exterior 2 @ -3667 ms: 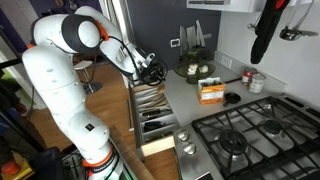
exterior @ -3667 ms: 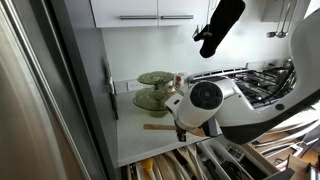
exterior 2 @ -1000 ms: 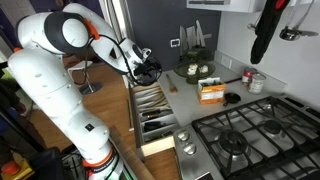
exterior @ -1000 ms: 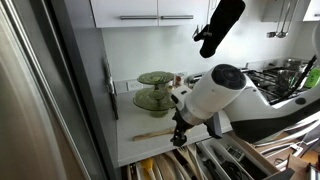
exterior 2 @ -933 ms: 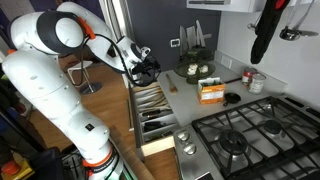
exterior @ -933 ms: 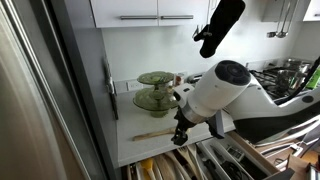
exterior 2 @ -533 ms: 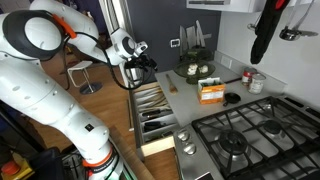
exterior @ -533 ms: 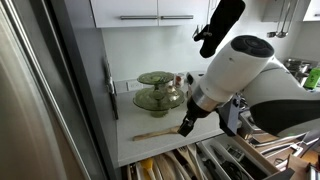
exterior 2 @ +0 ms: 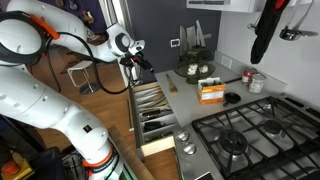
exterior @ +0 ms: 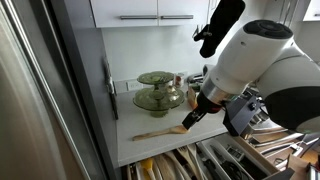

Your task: Open the top drawer to the left, remove it cooking stick and put it on the cupboard

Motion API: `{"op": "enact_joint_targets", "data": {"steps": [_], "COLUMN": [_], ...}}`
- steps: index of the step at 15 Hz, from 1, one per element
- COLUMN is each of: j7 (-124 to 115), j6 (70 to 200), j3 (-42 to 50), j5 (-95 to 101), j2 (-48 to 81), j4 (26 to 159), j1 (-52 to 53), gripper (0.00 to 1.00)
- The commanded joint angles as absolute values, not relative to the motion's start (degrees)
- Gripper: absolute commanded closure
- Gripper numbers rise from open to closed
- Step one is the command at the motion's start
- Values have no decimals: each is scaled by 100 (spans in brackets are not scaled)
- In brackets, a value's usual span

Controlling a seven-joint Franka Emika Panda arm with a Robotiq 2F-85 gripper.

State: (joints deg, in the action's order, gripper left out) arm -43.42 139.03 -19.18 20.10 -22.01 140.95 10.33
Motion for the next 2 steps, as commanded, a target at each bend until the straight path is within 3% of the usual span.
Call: {"op": "enact_joint_targets", "data": {"steps": [1, 2], "j7": [-4270, -4266], "j6": [13910, 13910], "j3": [-2045, -2046], "j5": [1930, 1930], "j2": [-2219, -2217], "j4": [14087, 14082], "j1": [903, 901], "gripper": [0, 0]}}
